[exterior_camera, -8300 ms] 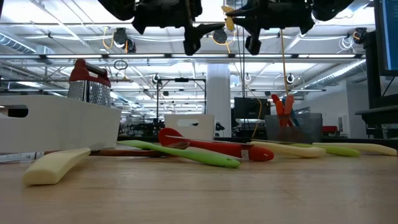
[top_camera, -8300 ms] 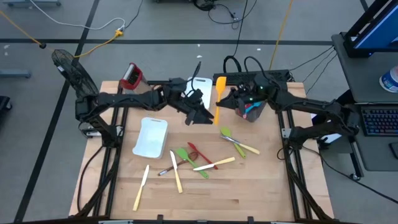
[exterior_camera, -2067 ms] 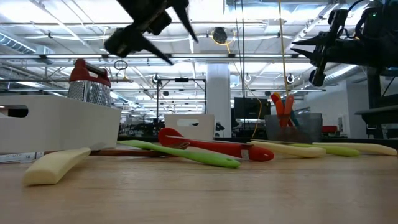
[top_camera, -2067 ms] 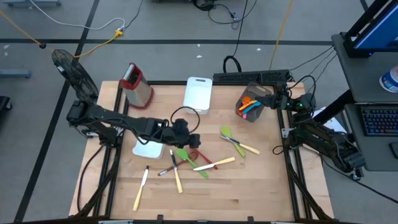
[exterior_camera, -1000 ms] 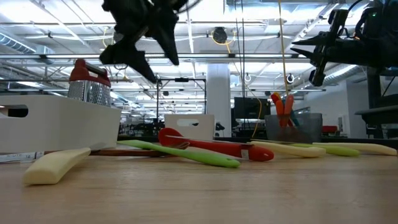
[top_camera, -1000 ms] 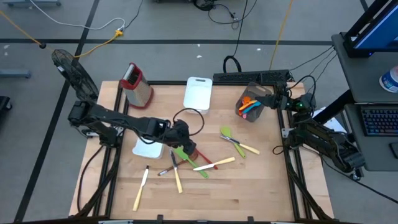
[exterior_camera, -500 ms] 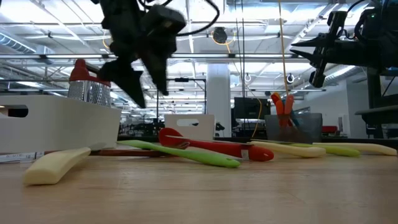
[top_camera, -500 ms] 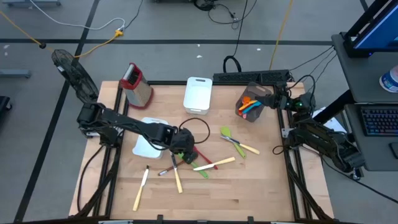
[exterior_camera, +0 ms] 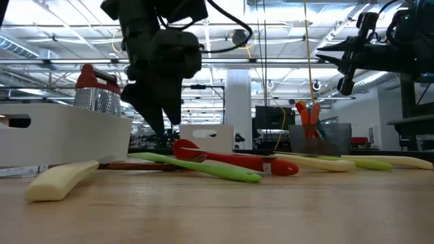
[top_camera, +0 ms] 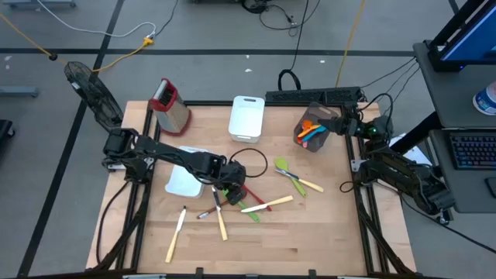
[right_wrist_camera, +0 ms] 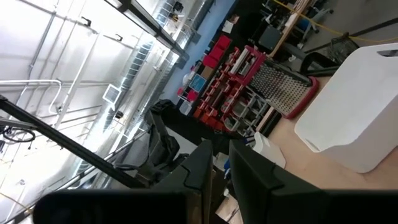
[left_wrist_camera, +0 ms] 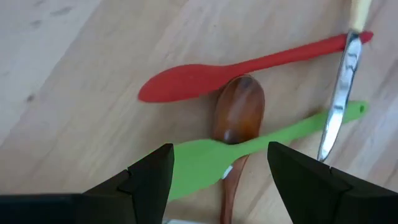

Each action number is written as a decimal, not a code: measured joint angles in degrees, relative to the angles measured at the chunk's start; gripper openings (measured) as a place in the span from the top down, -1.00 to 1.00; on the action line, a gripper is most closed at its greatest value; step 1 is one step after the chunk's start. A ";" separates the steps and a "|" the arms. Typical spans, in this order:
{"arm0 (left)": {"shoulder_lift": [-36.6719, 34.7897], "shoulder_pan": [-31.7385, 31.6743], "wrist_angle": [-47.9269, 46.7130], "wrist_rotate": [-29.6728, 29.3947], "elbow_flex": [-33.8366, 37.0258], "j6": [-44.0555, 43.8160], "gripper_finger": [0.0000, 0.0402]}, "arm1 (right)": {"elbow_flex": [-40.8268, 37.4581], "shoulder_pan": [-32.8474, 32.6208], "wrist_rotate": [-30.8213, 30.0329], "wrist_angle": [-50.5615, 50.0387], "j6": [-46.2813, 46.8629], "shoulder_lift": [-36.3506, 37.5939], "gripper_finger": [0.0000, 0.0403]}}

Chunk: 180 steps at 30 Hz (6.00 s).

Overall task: Pick & Place Kitchen Items
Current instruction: Put the green spatula into the black bin

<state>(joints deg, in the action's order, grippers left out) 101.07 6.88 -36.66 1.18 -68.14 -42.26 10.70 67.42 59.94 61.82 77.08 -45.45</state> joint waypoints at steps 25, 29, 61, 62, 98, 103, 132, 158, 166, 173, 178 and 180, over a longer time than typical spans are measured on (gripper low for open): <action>2.45 -4.99 -5.16 7.04 0.05 2.92 -0.33 | 0.00 0.00 0.13 -0.49 -0.67 0.02 0.75; 4.85 -4.99 -5.27 9.12 0.06 2.70 -0.33 | 0.00 -0.01 0.13 -0.81 -1.29 0.02 0.75; 4.86 -5.42 -5.36 11.53 0.04 5.50 0.19 | 0.00 0.00 0.09 -0.85 -1.36 0.00 0.75; 4.86 -5.43 -5.36 11.90 0.04 6.05 0.19 | 0.00 -0.02 0.09 -0.85 -1.38 0.01 0.75; 4.83 -6.91 -3.72 22.78 2.53 11.97 0.43 | 0.00 0.00 -0.07 -0.85 -1.31 0.02 0.75; 4.83 -6.87 -4.18 21.48 2.52 13.26 0.51 | 0.00 -0.02 -0.07 -0.85 -1.31 0.02 0.75; 4.83 -9.64 -9.97 25.07 2.52 21.19 0.03 | 0.00 -0.02 -0.07 -0.85 -1.29 0.00 0.75; 7.86 -9.24 -7.72 30.28 2.51 23.85 -0.07 | 0.00 0.00 -0.32 -0.85 -1.33 0.00 0.75; 9.65 -9.21 -5.56 30.77 2.27 24.13 -0.06 | 0.00 0.00 -0.33 -1.31 -1.31 0.00 0.75; 9.93 -9.18 -4.76 31.73 2.34 24.02 0.26 | 0.02 0.00 -1.57 -1.49 -1.31 0.00 0.75; 10.14 -8.99 -3.31 32.39 2.45 23.69 0.68 | 0.00 0.00 -1.66 -2.03 -1.53 0.00 0.75; 10.19 -8.98 -3.23 32.47 2.46 23.69 0.84 | 0.00 -0.01 -1.66 -2.01 -1.59 0.00 0.75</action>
<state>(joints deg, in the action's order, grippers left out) 111.26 -2.10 -39.89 33.65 -65.67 -18.57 10.70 67.41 58.28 59.81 75.49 -45.45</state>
